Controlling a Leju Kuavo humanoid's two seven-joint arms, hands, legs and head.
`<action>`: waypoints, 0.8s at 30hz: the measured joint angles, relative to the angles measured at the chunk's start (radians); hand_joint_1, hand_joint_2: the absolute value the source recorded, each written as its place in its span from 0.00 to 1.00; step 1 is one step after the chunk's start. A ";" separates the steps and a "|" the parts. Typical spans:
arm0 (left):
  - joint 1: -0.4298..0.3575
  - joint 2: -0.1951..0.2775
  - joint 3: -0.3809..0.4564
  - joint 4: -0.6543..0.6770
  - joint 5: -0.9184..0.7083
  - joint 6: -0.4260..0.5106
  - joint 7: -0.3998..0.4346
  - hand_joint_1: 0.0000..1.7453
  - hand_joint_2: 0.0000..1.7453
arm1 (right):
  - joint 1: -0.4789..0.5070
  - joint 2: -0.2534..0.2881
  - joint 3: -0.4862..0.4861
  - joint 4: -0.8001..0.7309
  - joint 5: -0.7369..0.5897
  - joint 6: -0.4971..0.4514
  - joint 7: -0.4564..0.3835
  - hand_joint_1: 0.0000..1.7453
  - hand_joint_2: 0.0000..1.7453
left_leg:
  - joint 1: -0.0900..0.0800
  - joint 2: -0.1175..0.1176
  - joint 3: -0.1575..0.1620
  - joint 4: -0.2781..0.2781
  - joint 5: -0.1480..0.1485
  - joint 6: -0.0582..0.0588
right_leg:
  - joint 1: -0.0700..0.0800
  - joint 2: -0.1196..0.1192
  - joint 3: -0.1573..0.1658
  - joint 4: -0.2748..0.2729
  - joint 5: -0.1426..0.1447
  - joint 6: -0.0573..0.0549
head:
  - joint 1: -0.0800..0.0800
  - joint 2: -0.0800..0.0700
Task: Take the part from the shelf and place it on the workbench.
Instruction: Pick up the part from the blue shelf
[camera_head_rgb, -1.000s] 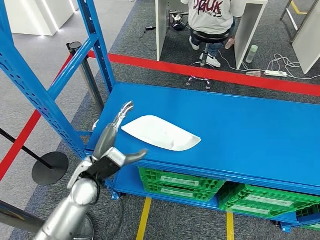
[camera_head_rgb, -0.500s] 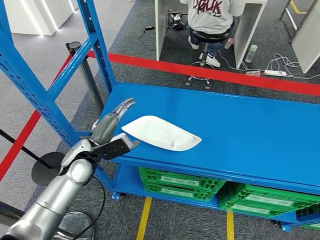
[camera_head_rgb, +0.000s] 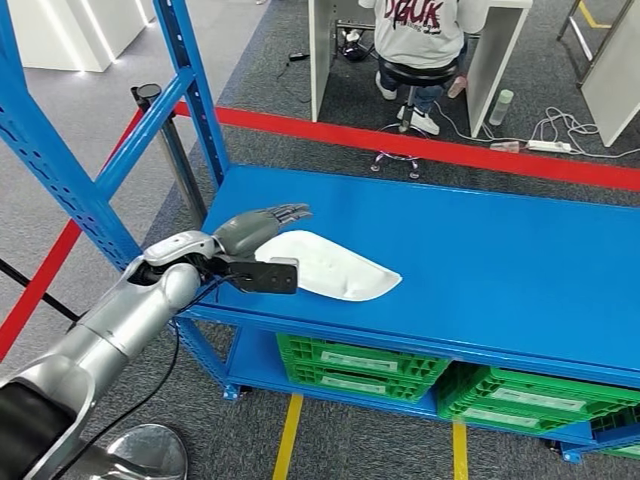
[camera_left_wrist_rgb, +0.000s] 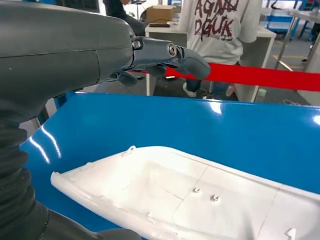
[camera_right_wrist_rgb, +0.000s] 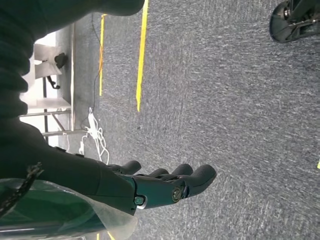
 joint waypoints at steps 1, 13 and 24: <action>-0.008 -0.004 -0.009 0.008 0.000 0.003 -0.002 0.00 1.00 | 0.000 0.000 0.000 0.000 0.002 0.001 -0.001 0.00 1.00 | 0.000 0.000 0.000 0.000 0.000 0.000 | 0.000 0.000 0.000 0.000 0.000 0.000 | 0.000 0.000; -0.058 -0.139 -0.092 0.154 -0.017 0.128 -0.049 0.00 1.00 | -0.011 -0.004 0.025 0.000 0.043 0.016 -0.013 0.00 1.00 | -0.001 -0.001 -0.003 0.001 0.001 0.001 | -0.001 -0.001 -0.002 0.000 0.001 0.001 | 0.000 0.000; -0.056 -0.239 -0.116 0.297 0.002 0.153 -0.078 0.00 1.00 | -0.015 -0.004 0.041 0.000 0.056 0.015 -0.019 0.00 1.00 | -0.001 -0.001 -0.004 0.001 0.001 0.001 | -0.001 -0.001 -0.003 0.000 0.001 0.001 | 0.000 0.000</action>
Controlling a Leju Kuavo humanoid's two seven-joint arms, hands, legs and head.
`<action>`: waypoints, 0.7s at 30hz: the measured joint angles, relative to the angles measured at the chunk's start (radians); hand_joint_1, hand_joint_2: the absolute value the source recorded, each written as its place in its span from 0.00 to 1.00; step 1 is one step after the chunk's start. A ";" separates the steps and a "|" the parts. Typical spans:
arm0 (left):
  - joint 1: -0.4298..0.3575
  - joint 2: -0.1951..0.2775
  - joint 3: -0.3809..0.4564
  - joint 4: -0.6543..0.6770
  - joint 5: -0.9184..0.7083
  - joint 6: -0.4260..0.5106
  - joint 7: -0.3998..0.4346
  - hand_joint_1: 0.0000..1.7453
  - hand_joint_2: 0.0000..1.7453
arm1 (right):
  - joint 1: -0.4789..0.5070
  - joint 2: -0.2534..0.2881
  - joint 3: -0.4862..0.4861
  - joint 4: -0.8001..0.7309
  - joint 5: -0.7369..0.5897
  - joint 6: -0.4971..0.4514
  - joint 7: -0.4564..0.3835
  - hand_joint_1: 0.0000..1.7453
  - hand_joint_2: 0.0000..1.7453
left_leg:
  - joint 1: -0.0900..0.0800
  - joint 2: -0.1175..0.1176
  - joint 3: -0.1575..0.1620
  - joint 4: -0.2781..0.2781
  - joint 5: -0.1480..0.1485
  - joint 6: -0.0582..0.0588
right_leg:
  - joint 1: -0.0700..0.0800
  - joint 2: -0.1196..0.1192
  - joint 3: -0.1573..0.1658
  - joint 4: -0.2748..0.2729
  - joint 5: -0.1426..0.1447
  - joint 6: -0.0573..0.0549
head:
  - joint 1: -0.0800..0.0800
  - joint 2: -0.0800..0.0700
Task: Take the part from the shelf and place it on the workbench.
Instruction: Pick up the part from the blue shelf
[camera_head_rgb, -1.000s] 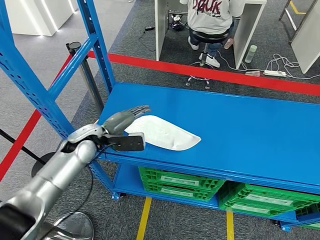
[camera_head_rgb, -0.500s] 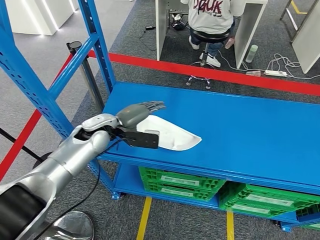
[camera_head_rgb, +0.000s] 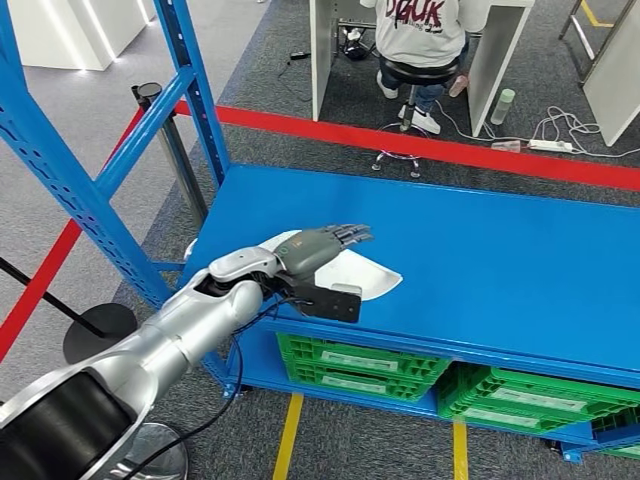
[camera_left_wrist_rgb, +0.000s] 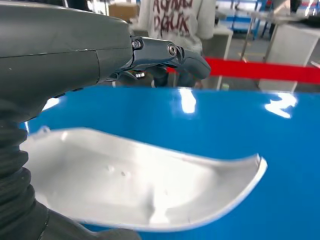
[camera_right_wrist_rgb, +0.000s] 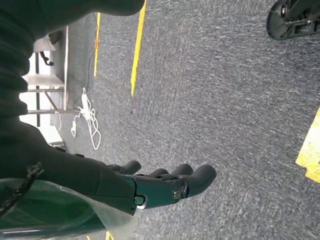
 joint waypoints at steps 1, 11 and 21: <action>0.000 -0.005 -0.002 0.014 0.002 -0.011 -0.002 0.00 1.00 | 0.000 0.000 0.002 0.000 0.000 0.000 -0.001 0.00 1.00 | 0.000 0.000 0.000 0.000 0.000 0.000 | 0.000 0.000 0.000 0.000 0.000 0.000 | 0.000 0.000; 0.000 -0.027 -0.007 0.089 0.008 -0.050 -0.011 0.00 1.00 | -0.001 0.000 0.008 0.000 0.002 0.000 -0.001 0.00 1.00 | 0.000 0.000 0.000 0.000 0.000 0.000 | 0.000 0.000 0.000 0.000 0.000 0.000 | 0.000 0.000; -0.024 -0.025 -0.019 0.131 0.034 -0.225 -0.004 0.00 1.00 | -0.001 -0.001 0.009 0.000 0.009 0.003 -0.002 0.00 1.00 | 0.000 0.000 0.000 0.000 0.000 0.000 | 0.000 0.000 0.000 0.000 0.000 0.000 | 0.000 0.000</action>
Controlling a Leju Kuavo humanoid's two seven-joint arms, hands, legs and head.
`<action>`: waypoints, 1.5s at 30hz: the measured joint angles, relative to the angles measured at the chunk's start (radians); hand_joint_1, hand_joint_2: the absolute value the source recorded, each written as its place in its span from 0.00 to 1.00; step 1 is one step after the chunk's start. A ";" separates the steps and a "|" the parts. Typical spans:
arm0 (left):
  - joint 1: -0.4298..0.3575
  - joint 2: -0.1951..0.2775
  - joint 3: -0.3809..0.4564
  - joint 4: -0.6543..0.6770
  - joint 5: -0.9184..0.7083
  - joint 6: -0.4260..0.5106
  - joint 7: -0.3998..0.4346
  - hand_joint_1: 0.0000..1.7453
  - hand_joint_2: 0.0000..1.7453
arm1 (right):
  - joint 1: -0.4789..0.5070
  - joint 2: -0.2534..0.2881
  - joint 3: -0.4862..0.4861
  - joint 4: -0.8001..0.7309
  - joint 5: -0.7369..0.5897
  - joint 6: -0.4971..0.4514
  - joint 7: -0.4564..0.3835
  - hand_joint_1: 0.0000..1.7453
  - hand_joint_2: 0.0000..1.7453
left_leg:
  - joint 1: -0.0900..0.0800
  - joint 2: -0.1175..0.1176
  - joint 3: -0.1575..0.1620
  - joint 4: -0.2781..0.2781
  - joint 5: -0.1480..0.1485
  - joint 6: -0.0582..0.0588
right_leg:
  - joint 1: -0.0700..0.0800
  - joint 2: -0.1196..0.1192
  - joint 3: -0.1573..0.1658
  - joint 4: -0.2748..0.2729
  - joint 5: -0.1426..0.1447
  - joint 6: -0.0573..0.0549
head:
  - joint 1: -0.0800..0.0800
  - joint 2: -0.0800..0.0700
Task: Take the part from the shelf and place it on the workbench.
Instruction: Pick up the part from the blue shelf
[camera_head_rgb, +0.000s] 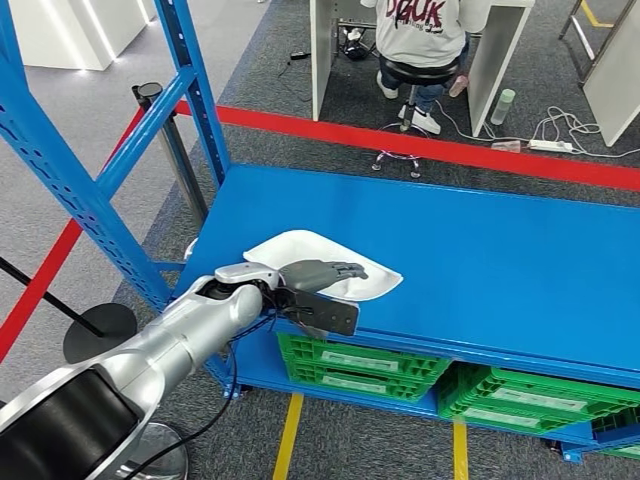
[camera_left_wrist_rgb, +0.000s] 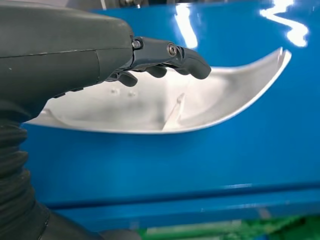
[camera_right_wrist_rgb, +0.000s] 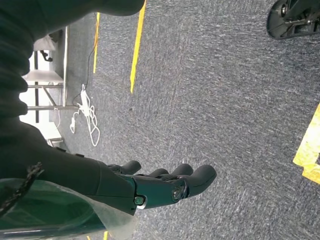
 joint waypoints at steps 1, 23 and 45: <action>-0.005 0.001 -0.002 0.005 0.002 -0.008 0.000 0.00 1.00 | 0.000 0.000 0.000 0.000 0.000 0.001 0.000 0.00 1.00 | 0.000 0.000 0.000 0.000 0.000 0.000 | 0.000 0.000 0.000 0.000 0.000 0.000 | 0.000 0.000; -0.060 0.065 -0.074 0.071 -0.052 0.038 0.083 0.00 1.00 | 0.001 -0.003 -0.001 0.001 -0.026 0.002 -0.023 0.00 1.00 | 0.000 0.000 0.000 0.000 0.000 0.000 | 0.000 0.000 0.000 0.000 0.000 0.000 | 0.000 0.000; -0.075 0.099 -0.106 0.091 -0.052 0.081 0.095 1.00 1.00 | 0.001 -0.003 -0.004 0.001 -0.034 0.004 -0.044 0.00 1.00 | 0.000 0.000 0.000 0.000 0.000 0.000 | 0.000 0.000 0.001 0.000 0.000 0.000 | 0.000 0.000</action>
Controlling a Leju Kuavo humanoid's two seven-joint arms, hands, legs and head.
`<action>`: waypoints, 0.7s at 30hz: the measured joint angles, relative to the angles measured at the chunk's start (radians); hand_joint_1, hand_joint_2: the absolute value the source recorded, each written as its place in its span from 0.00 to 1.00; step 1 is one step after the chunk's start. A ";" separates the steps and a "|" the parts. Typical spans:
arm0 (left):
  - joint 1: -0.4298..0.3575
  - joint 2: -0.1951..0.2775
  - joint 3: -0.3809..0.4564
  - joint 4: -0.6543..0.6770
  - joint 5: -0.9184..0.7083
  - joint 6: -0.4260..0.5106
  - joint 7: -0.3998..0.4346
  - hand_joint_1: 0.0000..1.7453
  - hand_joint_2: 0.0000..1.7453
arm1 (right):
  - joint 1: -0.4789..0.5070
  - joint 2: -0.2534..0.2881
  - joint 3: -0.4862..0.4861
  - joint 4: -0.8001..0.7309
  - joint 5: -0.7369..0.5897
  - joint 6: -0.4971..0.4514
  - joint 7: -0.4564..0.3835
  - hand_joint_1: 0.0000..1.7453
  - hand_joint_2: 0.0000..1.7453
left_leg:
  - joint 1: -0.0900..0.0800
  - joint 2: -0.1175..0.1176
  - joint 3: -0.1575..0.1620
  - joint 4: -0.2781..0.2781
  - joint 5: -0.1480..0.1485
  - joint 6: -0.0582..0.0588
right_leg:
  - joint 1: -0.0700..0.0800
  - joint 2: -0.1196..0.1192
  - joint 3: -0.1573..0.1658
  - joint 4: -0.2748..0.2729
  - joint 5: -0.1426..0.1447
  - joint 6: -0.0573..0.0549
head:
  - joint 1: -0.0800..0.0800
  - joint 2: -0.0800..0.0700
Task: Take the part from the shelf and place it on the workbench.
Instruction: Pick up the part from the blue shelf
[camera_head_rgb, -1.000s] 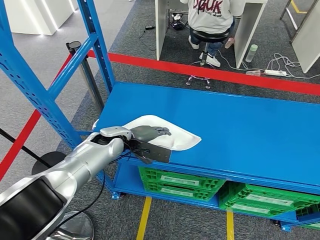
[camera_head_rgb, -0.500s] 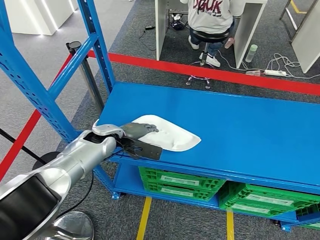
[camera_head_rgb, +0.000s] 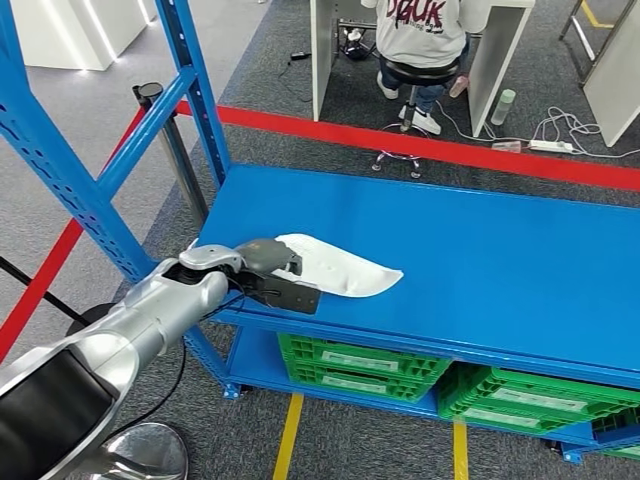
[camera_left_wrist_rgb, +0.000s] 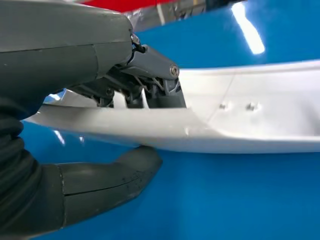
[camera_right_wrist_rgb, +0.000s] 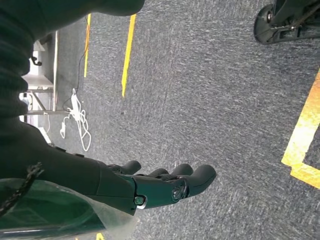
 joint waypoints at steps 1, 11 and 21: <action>-0.002 0.000 0.000 0.000 0.001 0.004 -0.001 1.00 1.00 | 0.000 0.000 0.000 0.000 0.000 0.000 0.000 0.00 1.00 | 0.000 0.000 0.000 0.000 0.000 0.000 | 0.000 0.000 0.000 0.000 0.000 0.000 | 0.000 0.000; -0.006 -0.009 0.000 0.000 0.011 0.013 -0.009 1.00 1.00 | 0.000 0.000 0.000 0.000 -0.003 0.000 -0.002 0.00 1.00 | 0.000 0.000 0.001 0.000 0.000 0.000 | 0.000 0.001 0.001 0.000 0.000 0.000 | 0.000 0.000; -0.006 -0.011 0.000 0.000 0.014 0.016 -0.012 1.00 1.00 | 0.000 0.000 0.000 0.002 -0.004 0.000 -0.002 0.00 1.00 | 0.000 0.000 0.001 0.000 0.000 0.000 | 0.000 0.001 0.000 0.000 0.000 0.000 | 0.000 0.000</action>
